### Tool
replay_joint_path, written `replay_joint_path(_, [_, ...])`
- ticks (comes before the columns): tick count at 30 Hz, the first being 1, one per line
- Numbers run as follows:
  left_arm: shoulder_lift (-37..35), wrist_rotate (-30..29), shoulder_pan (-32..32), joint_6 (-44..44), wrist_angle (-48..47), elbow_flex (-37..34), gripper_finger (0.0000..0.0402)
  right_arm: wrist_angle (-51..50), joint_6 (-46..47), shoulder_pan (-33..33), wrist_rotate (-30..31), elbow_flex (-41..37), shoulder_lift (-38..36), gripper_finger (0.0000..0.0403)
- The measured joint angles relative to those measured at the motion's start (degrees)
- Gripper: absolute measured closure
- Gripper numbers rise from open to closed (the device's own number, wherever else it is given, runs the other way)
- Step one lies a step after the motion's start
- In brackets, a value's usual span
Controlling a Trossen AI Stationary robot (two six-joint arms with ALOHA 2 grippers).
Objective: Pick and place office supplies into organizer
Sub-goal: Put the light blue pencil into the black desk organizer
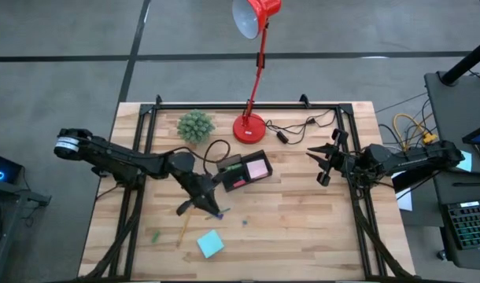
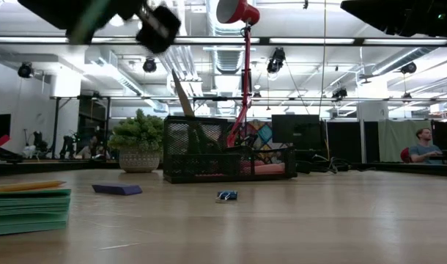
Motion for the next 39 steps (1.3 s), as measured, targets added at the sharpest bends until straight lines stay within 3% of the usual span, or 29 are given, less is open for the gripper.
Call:
replay_joint_path(6, [-1.3, 5.2, -0.3, -2.0, 7.5, 1.5, 0.0395, 0.0, -0.2, 0.0, 0.0, 0.0, 0.0, 0.0351])
replay_joint_path(17, [-3.6, 5.4, -0.4, 9.9, 8.8, 2.3, 0.0395, 0.0, -0.4, 0.0, 0.0, 0.0, 0.0, 0.0351])
replay_joint_path(39, [-3.8, 5.4, -0.4, 9.9, 12.6, 2.2, 0.0395, 0.0, -0.6, 0.0, 0.0, 0.0, 0.0, 0.0351])
